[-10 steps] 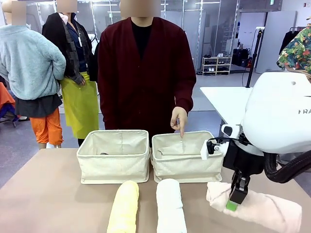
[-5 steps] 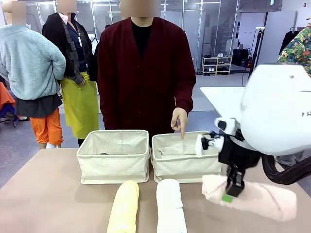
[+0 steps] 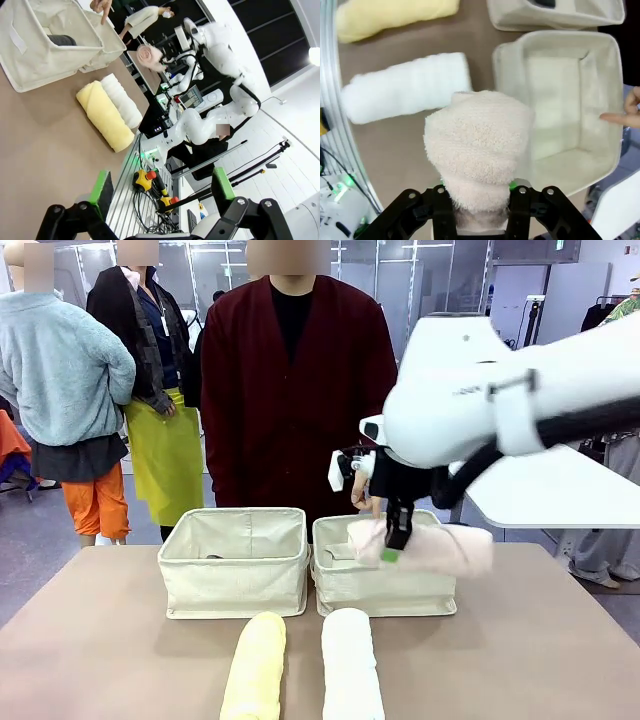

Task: Divide the towels into two baskets.
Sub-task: Pick up one hotel-folded towel from the bottom of the table and place it in the Fabric basket indicated by the person.

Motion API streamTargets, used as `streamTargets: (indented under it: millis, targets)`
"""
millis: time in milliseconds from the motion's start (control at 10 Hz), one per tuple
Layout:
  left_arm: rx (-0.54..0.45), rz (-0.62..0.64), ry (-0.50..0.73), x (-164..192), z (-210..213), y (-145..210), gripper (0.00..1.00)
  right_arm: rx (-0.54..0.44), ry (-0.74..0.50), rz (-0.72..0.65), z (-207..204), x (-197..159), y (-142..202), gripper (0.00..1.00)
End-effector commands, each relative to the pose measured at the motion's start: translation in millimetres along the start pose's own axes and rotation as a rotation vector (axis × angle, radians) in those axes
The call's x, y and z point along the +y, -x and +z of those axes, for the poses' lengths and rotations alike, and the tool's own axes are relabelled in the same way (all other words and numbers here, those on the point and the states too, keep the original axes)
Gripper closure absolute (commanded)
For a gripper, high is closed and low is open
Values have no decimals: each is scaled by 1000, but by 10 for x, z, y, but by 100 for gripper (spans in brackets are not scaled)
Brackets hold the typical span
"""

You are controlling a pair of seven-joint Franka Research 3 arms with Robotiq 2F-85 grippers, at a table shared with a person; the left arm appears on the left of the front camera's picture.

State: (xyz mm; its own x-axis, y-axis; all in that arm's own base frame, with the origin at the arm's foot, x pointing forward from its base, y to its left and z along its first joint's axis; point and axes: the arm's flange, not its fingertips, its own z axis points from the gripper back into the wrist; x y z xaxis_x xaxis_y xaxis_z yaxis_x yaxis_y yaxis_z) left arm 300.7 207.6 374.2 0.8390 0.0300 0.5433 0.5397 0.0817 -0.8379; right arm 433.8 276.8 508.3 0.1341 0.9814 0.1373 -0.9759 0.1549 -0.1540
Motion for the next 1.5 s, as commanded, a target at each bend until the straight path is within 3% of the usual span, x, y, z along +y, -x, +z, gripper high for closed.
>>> streamTargets:
  millis: [0,300,400,700,800,900,1400]
  targets:
    - [12,3,-8,-52,38,7,0,9,70,73,-5,-484,-213,63]
    - [12,3,-8,-52,38,7,0,-36,128,76,-246,-910,-307,63]
    - [12,3,-8,-52,38,7,0,-16,90,102,-313,-941,-332,63]
    - [12,3,-8,-52,38,7,0,-20,100,46,-208,-902,-248,63]
    - [12,3,-8,-52,38,7,0,-23,92,56,-311,-977,-279,63]
    - [12,3,-8,-52,38,7,0,-10,100,132,-230,-763,-314,63]
    - [12,3,-8,-52,38,7,0,18,38,98,-854,-1237,-454,63]
